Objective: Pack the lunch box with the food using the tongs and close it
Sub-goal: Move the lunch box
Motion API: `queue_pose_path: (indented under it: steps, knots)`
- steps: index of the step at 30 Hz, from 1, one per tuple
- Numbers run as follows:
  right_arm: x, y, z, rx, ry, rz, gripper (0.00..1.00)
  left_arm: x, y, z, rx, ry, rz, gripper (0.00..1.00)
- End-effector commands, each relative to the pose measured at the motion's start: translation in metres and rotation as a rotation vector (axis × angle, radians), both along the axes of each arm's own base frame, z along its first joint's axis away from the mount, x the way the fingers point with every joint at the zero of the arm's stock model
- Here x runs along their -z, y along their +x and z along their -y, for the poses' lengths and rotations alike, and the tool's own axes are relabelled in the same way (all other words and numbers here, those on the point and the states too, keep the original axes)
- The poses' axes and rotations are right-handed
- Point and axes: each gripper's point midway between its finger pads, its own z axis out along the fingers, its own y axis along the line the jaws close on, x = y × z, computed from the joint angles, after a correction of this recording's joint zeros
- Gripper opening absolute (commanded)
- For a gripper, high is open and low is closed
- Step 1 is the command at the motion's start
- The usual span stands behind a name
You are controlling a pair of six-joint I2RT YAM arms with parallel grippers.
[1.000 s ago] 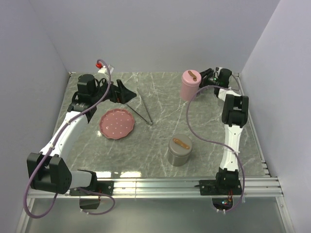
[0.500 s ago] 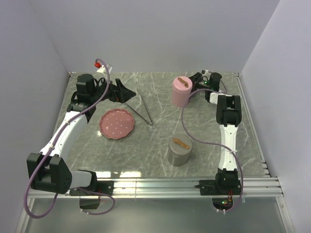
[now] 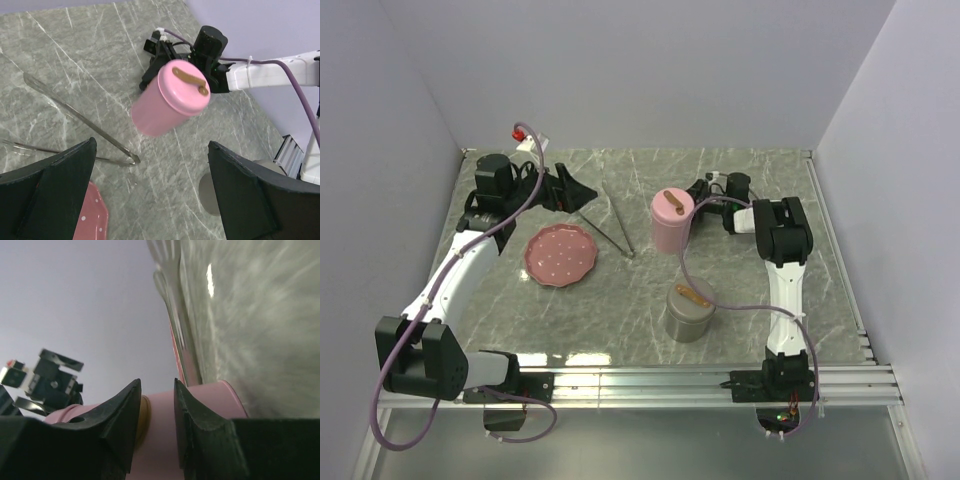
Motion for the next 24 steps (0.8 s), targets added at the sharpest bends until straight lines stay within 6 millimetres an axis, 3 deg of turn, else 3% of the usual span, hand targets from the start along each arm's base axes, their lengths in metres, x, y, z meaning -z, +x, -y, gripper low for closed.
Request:
queue_pose_path:
  steps: [1,11,16,24]
  knots:
    - [-0.032,-0.023,-0.019,-0.084,0.003,0.101,0.40,-0.023,-0.005,0.000,0.016,-0.019,0.087,0.99]
    - [-0.017,-0.073,-0.032,-0.166,-0.045,0.054,0.40,-0.027,-0.007,0.000,0.016,-0.029,0.100,0.99]
    - [-0.022,-0.098,-0.048,-0.222,-0.036,0.053,0.40,-0.024,-0.008,0.001,0.018,-0.041,0.090,0.99]
    - [-0.008,-0.133,-0.067,-0.335,-0.084,0.051,0.40,-0.029,-0.008,0.000,0.018,-0.033,0.104,0.99]
